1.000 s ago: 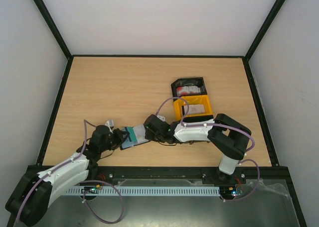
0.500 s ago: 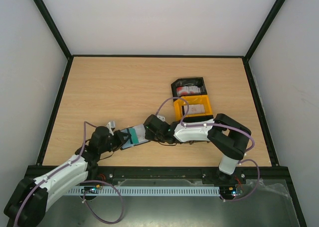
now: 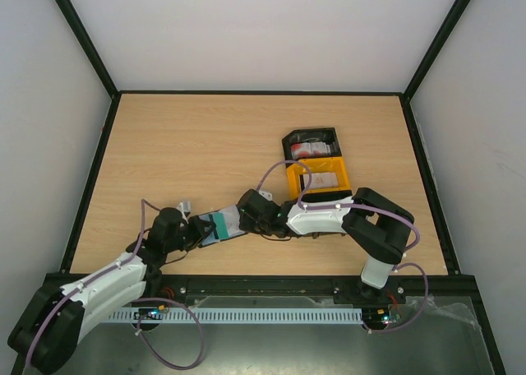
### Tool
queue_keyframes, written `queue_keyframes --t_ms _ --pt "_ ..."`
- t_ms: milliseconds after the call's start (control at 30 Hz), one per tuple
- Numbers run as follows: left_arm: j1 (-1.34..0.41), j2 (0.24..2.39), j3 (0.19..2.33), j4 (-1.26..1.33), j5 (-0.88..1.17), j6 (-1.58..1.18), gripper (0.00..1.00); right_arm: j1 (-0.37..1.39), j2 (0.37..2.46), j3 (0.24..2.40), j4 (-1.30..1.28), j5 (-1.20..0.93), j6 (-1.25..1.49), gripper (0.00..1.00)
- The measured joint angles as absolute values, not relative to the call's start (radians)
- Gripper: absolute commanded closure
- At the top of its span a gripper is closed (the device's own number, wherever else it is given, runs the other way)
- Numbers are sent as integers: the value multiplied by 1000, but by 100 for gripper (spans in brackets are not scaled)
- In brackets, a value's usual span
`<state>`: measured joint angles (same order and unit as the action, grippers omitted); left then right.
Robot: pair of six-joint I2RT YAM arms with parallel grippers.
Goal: Put the credit cards into the card holder
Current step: Insert the credit card into the card holder.
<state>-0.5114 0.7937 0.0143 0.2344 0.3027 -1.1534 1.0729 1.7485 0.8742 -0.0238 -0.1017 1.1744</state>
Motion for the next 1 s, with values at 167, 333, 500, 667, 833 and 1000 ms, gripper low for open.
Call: queue_keyframes --t_ms 167,333,500,667,833,1000 --pt "-511 763 16 191 294 -1168 97 1073 1748 874 -23 -102 1174 90" --pt "-511 750 16 176 295 -1178 97 1073 1748 874 -23 -102 1172 90" --pt "-511 757 17 177 300 -1181 97 1073 1748 874 -23 -102 1170 90" --pt "-511 762 17 181 305 -1193 97 1073 1748 874 -23 -102 1168 90" --pt "-511 753 17 179 307 -1200 97 1073 1748 874 -23 -102 1168 90" --pt "-510 754 17 173 312 -1201 97 1073 1749 874 -24 -102 1168 90"
